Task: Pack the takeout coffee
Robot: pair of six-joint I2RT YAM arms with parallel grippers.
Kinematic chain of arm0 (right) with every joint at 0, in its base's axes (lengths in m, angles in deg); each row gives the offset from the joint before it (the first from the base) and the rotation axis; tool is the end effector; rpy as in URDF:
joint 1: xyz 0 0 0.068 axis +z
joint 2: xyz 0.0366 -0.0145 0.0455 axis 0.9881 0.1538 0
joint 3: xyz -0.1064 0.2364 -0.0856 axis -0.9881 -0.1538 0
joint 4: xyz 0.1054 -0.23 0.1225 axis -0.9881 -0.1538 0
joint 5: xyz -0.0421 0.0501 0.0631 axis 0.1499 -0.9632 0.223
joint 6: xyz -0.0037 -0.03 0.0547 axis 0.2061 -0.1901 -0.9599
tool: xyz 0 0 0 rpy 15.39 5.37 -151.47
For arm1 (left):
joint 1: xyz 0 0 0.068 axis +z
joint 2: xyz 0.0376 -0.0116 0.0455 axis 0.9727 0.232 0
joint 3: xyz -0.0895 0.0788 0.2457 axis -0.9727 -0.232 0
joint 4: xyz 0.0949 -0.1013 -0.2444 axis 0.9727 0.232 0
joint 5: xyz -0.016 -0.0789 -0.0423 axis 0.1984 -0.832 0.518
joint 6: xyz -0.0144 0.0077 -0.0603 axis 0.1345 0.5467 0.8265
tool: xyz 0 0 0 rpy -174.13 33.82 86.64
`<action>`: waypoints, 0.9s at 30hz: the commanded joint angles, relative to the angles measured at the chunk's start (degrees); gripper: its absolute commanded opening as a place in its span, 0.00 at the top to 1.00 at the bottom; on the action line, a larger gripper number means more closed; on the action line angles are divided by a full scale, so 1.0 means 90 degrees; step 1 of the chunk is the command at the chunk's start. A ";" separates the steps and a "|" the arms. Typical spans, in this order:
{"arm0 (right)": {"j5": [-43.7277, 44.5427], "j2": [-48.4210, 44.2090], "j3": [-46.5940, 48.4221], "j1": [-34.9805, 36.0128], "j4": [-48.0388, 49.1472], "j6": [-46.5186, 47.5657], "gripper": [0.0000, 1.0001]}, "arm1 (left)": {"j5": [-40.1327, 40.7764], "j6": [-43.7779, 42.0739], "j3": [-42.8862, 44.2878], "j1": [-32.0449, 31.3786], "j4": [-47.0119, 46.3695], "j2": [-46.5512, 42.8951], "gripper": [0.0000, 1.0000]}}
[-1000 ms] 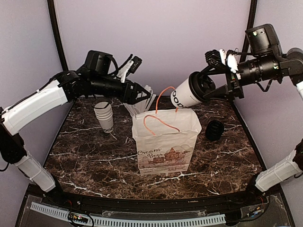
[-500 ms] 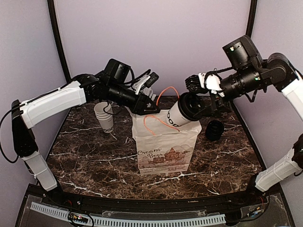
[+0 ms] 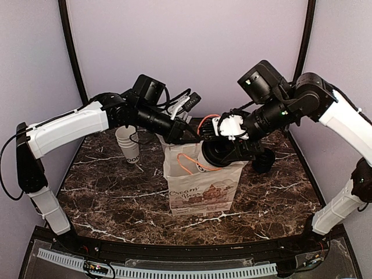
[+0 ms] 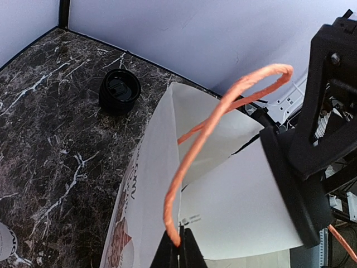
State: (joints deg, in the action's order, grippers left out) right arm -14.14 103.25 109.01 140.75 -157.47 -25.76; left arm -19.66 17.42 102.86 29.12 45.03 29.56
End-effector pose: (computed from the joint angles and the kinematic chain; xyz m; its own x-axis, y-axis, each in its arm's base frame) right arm 0.1508 0.2638 0.4313 0.3779 -0.7838 -0.4928 -0.8854 -0.1503 -0.4398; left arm 0.2660 -0.3297 0.3631 -0.3928 0.3633 -0.8448 0.9176 0.2158 -0.3338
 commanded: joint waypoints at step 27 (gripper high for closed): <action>0.2204 -0.1212 -0.3053 0.1936 0.0121 0.0531 0.55 | 0.0607 0.0338 -0.1645 -0.0072 -0.1649 -0.0769 0.43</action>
State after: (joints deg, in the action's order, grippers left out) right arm 1.35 94.96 85.08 156.55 -159.61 -23.12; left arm -16.56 19.62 91.80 26.94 34.54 18.24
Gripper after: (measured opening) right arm 0.705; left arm 0.569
